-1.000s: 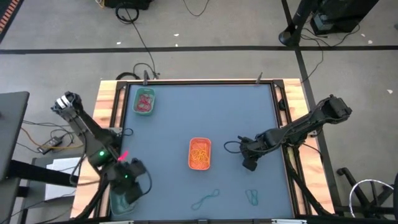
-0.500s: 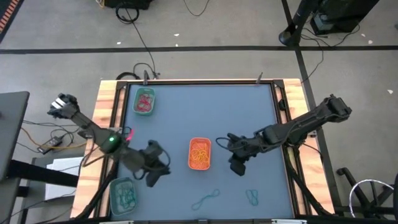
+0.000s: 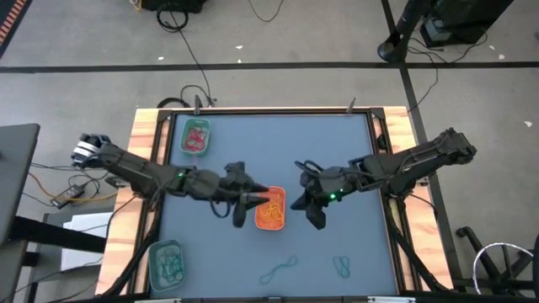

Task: Sort rubber bands into baskets
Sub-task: Put the blue rubber band into the blue bin

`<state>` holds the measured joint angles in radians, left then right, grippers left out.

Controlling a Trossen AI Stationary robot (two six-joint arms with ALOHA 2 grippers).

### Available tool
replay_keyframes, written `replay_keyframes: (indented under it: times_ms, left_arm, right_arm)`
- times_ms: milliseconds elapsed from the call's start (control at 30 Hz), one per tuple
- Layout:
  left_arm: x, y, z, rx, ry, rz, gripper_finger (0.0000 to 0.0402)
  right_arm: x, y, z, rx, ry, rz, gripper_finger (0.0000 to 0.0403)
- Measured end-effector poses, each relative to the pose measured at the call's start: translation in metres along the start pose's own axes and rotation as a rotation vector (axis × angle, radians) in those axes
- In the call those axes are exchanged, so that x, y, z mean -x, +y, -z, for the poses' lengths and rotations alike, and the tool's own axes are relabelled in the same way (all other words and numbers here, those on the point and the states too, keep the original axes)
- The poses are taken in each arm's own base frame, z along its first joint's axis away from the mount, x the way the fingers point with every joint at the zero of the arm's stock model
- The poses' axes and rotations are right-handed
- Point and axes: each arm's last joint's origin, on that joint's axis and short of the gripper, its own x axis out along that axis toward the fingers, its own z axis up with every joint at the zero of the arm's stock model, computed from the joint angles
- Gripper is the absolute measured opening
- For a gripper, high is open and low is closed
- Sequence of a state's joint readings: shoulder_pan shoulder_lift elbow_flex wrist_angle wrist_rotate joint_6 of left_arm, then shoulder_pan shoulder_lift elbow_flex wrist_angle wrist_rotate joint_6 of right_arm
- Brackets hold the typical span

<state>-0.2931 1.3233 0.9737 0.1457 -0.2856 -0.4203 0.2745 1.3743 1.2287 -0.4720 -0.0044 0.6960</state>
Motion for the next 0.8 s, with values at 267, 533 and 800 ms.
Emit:
replay_keyframes:
  times_ms: [267, 533, 800]
  left_arm:
    - [-0.026, 0.015, 0.004, -0.067, 0.002, 0.09, 0.0223]
    - [-0.045, 0.028, 0.013, -0.105, 0.035, 0.128, 0.0241]
    - [-0.06, 0.034, 0.018, -0.155, 0.014, 0.221, 0.0234]
  right_arm:
    - [0.002, -0.003, -0.01, -0.006, -0.034, -0.024, 0.0002]
    - [0.002, -0.004, -0.011, -0.008, -0.038, -0.017, 0.0002]
    - [0.002, -0.004, -0.011, -0.014, -0.037, -0.022, 0.0002]
